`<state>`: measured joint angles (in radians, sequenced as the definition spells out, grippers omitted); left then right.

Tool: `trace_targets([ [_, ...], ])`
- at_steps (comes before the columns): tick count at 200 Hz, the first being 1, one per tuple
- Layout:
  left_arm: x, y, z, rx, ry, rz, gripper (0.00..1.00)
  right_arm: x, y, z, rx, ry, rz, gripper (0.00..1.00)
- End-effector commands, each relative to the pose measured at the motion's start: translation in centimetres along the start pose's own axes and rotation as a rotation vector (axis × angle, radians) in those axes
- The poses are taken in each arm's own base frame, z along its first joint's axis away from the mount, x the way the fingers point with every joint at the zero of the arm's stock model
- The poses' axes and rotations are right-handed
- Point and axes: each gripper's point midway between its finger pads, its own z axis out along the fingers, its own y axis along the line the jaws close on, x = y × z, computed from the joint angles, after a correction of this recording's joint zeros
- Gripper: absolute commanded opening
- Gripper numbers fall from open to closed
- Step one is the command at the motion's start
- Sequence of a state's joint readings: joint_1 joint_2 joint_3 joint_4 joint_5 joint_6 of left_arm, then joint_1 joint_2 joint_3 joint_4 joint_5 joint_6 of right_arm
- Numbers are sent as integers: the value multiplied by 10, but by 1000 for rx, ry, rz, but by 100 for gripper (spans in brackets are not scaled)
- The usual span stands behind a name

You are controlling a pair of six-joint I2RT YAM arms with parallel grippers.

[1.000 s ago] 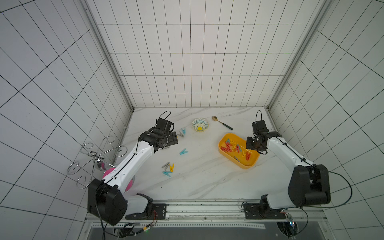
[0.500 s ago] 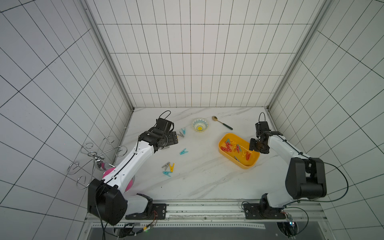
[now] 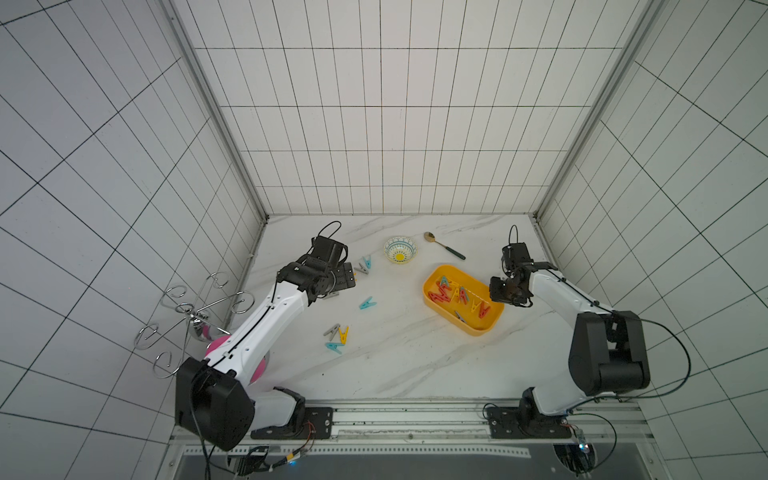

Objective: Put the clothespins into the storage box
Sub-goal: Adjust the storage box at the center of the board.

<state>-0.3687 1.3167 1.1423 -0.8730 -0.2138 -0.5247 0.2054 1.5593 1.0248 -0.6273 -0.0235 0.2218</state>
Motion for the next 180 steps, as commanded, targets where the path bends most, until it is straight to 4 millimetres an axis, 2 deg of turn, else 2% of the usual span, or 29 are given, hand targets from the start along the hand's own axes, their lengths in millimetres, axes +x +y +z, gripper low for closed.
trace_targets([
  [1, 0, 4, 5, -31, 2, -7, 98, 1, 32, -17, -48, -23, -58, 36],
  [50, 14, 13, 15, -60, 24, -4, 98, 37, 85, -22, -95, 27, -208, 36],
  [81, 32, 8, 30, -29, 86, 19, 95, 55, 102, -29, -107, 47, -265, 36],
  [100, 44, -4, 37, 19, 130, 54, 91, 66, 108, -39, -133, 61, -296, 37],
  [117, 52, -17, 43, 28, 142, 102, 90, 65, 108, -51, -153, 42, -297, 39],
  [146, 62, -40, 56, 27, 185, 188, 89, 52, 107, -70, -153, -25, -281, 41],
  [180, 78, -49, 71, 41, 263, 254, 87, 43, 103, -83, -146, -61, -269, 42],
])
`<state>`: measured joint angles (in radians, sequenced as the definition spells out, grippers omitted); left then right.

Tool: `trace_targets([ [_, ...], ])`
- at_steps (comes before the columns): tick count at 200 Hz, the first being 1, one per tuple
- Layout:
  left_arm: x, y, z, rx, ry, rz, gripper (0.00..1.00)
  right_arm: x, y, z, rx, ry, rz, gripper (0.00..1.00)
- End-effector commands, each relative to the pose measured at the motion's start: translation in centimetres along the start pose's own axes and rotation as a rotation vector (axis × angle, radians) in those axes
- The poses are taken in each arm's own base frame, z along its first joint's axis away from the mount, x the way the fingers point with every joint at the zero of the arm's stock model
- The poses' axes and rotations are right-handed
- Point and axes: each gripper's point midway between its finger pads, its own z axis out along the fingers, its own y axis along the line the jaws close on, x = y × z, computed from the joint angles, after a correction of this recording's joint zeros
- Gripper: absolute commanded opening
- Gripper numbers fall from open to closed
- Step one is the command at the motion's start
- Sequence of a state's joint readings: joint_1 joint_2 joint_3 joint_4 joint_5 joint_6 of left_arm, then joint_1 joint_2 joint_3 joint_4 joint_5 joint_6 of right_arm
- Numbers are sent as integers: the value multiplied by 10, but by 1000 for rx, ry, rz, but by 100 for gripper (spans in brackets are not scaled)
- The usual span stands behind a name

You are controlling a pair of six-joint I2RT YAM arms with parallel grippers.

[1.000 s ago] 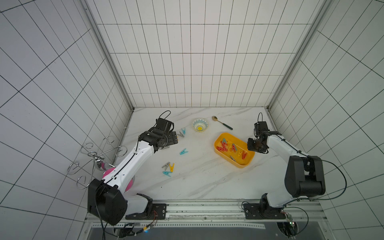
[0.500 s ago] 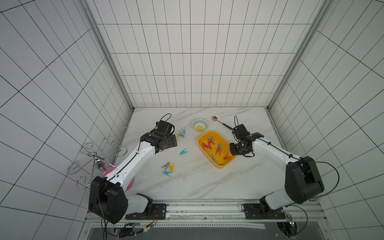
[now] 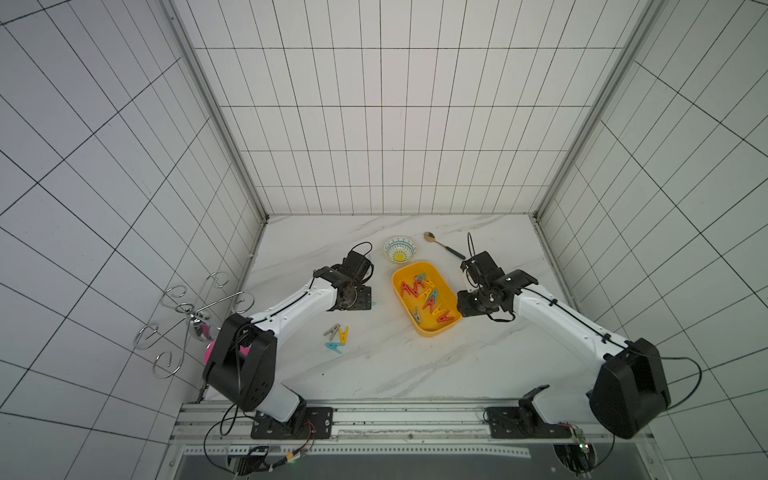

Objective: Put the clothespins into the storage box
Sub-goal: Adjust the storage box at the center of the board, then pick up the clothespin from the center of the board.

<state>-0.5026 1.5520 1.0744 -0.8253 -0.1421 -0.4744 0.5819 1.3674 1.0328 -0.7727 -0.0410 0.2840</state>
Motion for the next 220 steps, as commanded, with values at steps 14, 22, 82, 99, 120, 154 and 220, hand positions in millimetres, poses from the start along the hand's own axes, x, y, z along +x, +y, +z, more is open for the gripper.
trace_targets([
  [14, -3, -17, 10, 39, 18, 64, 87, -16, -9, -23, 19, -58, 38, 43],
  [22, -1, -20, 15, 36, 30, 79, 87, -18, -12, -24, 25, -65, 52, 43],
  [82, -4, -26, 43, -29, 63, 88, 87, -27, -39, -46, 39, -163, 168, 45],
  [99, -8, -30, 48, -29, 61, 87, 86, -27, -43, -52, 41, -184, 180, 46],
  [120, -14, -35, 58, -31, 62, 82, 79, -25, -45, -56, 38, -188, 189, 47],
  [154, -18, -37, 69, -22, 63, 62, 70, -22, -47, -54, 41, -173, 183, 47],
  [220, -21, -39, 78, 42, 74, 19, 45, -17, -51, -46, 56, -149, 179, 47],
])
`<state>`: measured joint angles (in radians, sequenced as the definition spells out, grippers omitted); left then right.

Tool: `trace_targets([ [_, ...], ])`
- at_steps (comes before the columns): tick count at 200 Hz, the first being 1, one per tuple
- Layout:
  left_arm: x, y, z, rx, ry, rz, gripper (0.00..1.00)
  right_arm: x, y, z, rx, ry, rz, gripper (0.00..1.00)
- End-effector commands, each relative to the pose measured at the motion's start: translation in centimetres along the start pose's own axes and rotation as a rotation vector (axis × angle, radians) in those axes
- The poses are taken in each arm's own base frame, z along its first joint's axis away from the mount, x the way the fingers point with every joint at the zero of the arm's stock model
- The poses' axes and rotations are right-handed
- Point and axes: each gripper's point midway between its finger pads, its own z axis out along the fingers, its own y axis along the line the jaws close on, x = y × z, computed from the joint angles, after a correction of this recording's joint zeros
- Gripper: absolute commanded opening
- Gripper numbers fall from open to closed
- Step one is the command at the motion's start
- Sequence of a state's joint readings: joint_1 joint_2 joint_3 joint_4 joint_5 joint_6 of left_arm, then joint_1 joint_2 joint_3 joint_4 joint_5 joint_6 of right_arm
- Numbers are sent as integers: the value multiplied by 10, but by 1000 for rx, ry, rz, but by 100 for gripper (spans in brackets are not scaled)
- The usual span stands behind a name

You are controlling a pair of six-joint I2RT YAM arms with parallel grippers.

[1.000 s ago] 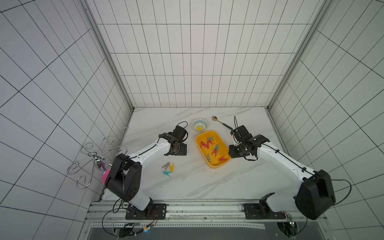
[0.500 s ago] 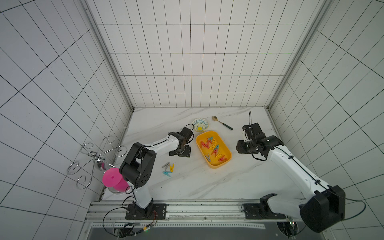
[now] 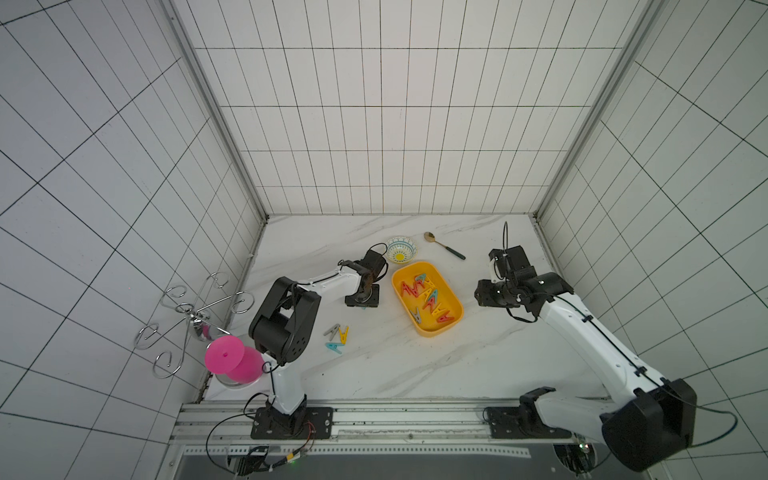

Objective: Put the clothespins into the storage box
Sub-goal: Pick up the clothespin from the center of the board.

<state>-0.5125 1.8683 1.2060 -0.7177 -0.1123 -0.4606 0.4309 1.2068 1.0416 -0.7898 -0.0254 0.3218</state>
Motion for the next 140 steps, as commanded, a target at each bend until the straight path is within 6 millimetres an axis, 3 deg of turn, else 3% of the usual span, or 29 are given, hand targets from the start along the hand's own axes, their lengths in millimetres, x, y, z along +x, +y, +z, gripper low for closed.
trace_targets([
  [1, -6, -9, 6, 50, -8, -13, 44, 3, -8, 2, 25, 19, 2, 47],
  [92, 2, -12, 15, 74, 21, -39, 23, 6, -12, -2, 39, 11, 2, 49],
  [140, -5, -11, -6, 87, -27, -55, 20, 10, -16, 0, 54, 22, 11, 50],
])
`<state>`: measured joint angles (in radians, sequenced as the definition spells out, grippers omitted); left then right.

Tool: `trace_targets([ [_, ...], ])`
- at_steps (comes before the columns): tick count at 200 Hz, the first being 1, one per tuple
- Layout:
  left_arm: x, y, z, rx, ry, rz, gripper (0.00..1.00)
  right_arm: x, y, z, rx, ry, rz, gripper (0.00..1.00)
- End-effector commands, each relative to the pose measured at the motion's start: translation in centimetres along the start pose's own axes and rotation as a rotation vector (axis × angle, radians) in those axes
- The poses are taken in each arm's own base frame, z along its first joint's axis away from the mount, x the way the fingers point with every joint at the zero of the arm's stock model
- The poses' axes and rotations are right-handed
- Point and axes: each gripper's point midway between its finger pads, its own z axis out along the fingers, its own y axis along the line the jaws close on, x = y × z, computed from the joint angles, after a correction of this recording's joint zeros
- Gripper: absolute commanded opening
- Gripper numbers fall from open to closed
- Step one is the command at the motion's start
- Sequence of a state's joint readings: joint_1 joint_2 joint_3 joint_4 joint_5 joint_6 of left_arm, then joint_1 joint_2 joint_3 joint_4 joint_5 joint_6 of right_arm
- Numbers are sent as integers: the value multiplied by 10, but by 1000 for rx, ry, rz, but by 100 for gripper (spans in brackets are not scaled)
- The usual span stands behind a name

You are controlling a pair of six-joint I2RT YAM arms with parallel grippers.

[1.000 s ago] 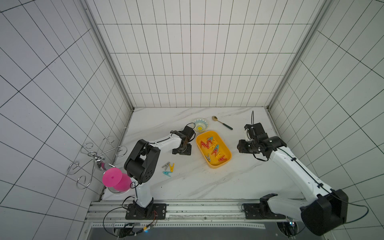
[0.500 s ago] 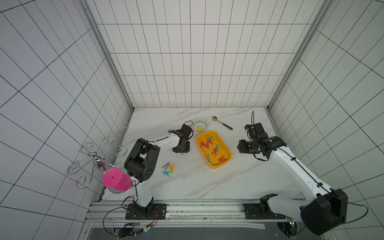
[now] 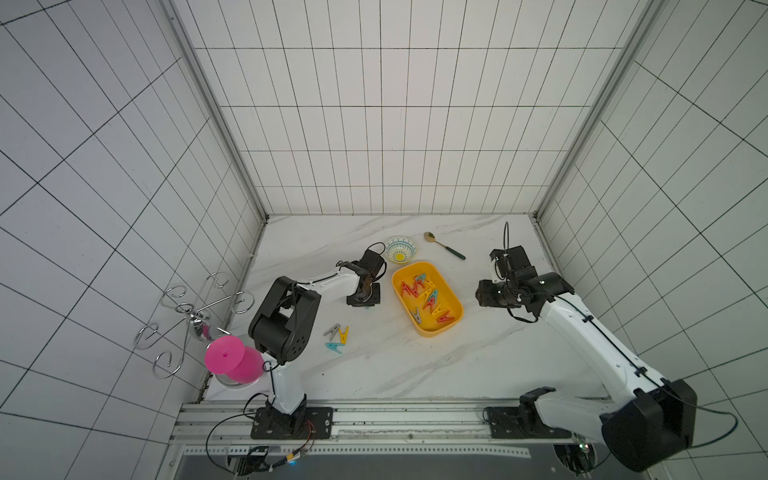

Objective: Put the clothespins into the storage box
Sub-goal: Pick up the clothespin from the center of the board, then place the clothespin in the storage box.

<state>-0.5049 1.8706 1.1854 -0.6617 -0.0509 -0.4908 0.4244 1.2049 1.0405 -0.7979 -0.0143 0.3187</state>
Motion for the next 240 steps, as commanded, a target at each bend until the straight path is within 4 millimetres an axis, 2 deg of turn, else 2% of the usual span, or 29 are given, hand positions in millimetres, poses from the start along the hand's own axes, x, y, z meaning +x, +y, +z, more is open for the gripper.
trace_targets([
  [1, -4, -2, -11, 21, -29, -16, 20, 9, -12, 1, 39, 20, 9, 50],
  [26, -13, -10, -39, 47, -85, -13, 19, 4, -16, 1, 48, 14, 26, 50],
  [39, -17, -22, -58, 76, -121, 3, 19, 1, -21, 4, 57, 13, 41, 51],
  [73, -20, -76, -104, 186, -202, 79, 20, -2, -25, 15, 63, 30, 57, 51],
  [94, -17, -111, -115, 230, -220, 130, 20, -1, -24, 18, 56, 37, 68, 51],
  [119, -11, -142, -99, 224, -187, 186, 19, -1, -22, 17, 46, 33, 75, 51],
  [173, 4, -185, -50, 170, -132, 282, 19, -5, -25, 18, 68, 29, 106, 51],
  [204, 16, -192, -25, 148, -79, 300, 20, -6, -22, 20, 57, 36, 106, 51],
  [240, 20, -187, -22, 132, -72, 300, 26, -2, -24, 21, 65, 43, 97, 51],
])
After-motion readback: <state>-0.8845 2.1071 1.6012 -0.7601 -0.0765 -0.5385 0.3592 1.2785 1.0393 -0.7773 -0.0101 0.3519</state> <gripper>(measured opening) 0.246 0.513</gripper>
